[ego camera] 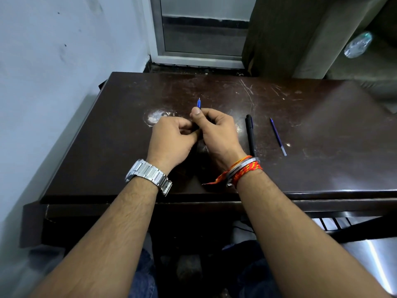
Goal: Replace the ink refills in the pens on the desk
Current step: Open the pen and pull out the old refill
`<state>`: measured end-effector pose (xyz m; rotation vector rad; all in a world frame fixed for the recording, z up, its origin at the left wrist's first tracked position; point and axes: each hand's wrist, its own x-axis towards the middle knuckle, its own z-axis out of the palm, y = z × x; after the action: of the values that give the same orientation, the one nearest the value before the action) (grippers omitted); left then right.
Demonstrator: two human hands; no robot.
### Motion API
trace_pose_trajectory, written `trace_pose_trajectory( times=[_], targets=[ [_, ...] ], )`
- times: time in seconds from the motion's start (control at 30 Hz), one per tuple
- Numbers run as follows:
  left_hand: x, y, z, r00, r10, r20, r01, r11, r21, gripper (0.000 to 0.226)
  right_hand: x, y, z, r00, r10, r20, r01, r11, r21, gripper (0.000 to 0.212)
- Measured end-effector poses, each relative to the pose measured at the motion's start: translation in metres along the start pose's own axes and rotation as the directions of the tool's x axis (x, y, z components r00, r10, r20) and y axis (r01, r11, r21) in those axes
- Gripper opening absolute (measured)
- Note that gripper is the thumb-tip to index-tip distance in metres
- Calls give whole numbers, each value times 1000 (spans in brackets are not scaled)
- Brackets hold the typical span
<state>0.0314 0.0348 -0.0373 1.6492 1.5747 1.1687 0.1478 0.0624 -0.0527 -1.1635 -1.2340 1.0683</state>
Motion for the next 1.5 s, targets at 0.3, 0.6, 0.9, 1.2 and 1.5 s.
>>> trace_pose_trajectory(
  times=[0.3, 0.6, 0.9, 1.2, 1.5],
  targets=[
    [2, -1, -3, 1000, 18, 8, -18, 1000, 19, 18, -1, -6, 4, 996, 82, -43, -79, 995, 63, 29],
    [2, -1, -3, 1000, 15, -10, -15, 999, 38, 7, 1, -1, 0, 998, 21, -54, -22, 1000, -16, 16],
    [2, -2, -3, 999, 35, -1, -35, 997, 70, 2, 0, -4, 0, 998, 54, -19, -55, 997, -62, 19],
    [2, -2, -4, 999, 46, 0, -46, 995, 84, 10, 1, 0, -2, 999, 45, -14, -47, 993, -108, 24],
    [3, -3, -3, 998, 60, -20, -57, 991, 124, 11, 1, 3, -3, 999, 23, -32, -28, 987, -159, 30]
  ],
)
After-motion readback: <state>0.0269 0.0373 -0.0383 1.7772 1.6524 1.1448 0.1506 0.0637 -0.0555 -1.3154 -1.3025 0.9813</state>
